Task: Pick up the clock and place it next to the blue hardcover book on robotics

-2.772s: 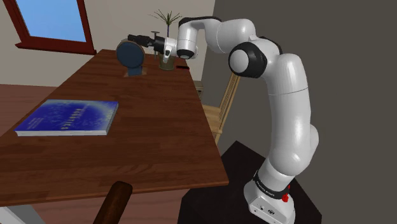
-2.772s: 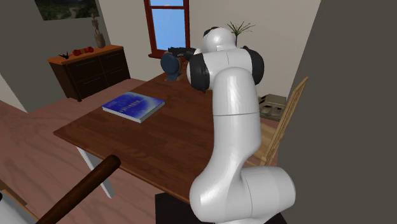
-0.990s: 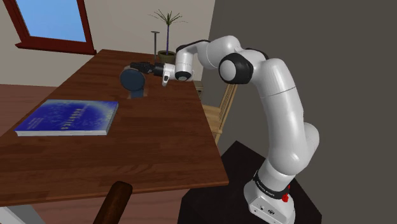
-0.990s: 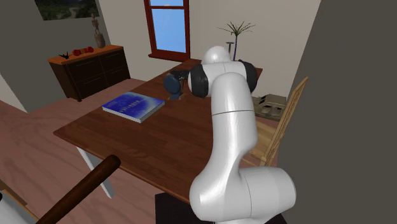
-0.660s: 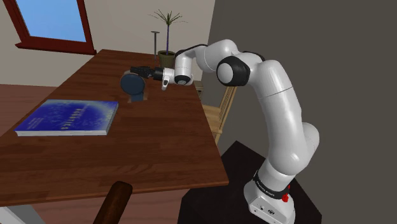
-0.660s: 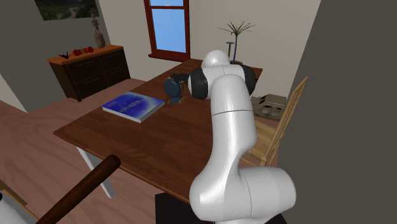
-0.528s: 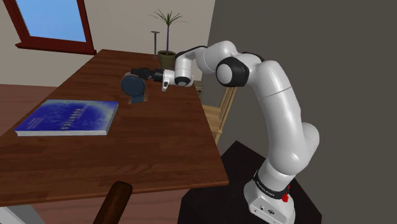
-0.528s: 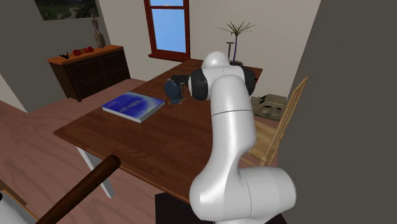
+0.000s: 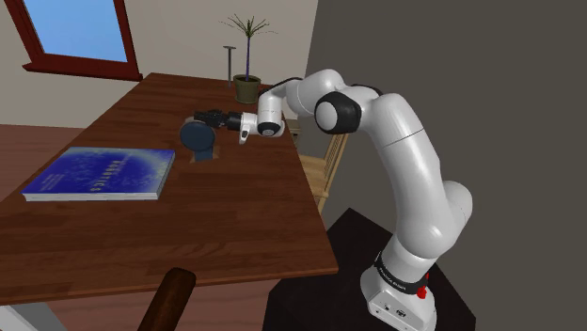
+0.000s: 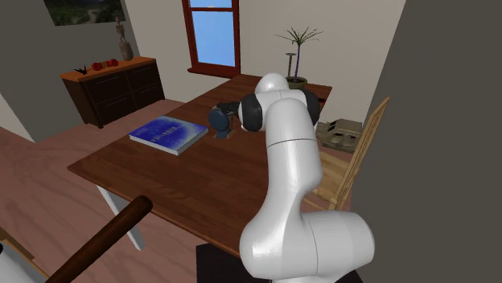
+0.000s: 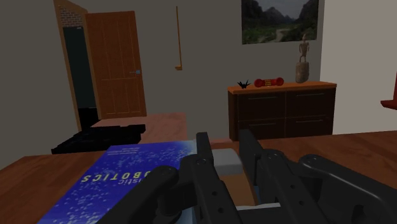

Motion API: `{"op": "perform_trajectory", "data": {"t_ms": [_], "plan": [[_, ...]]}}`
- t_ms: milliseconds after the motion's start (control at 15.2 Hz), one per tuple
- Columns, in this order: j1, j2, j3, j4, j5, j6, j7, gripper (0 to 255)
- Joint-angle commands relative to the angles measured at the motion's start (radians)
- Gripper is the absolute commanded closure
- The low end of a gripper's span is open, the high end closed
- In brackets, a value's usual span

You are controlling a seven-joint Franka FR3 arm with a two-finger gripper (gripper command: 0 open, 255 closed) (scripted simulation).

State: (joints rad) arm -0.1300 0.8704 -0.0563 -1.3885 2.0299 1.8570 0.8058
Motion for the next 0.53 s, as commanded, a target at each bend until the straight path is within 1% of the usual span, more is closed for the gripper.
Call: {"op": "perform_trajectory", "data": {"t_ms": [0,462], "plan": [[-0.001,0.020,0.001,0.009,0.003,-0.005,-0.010,255],[0.000,0.029,-0.001,0.014,0.006,-0.008,-0.014,255]]}}
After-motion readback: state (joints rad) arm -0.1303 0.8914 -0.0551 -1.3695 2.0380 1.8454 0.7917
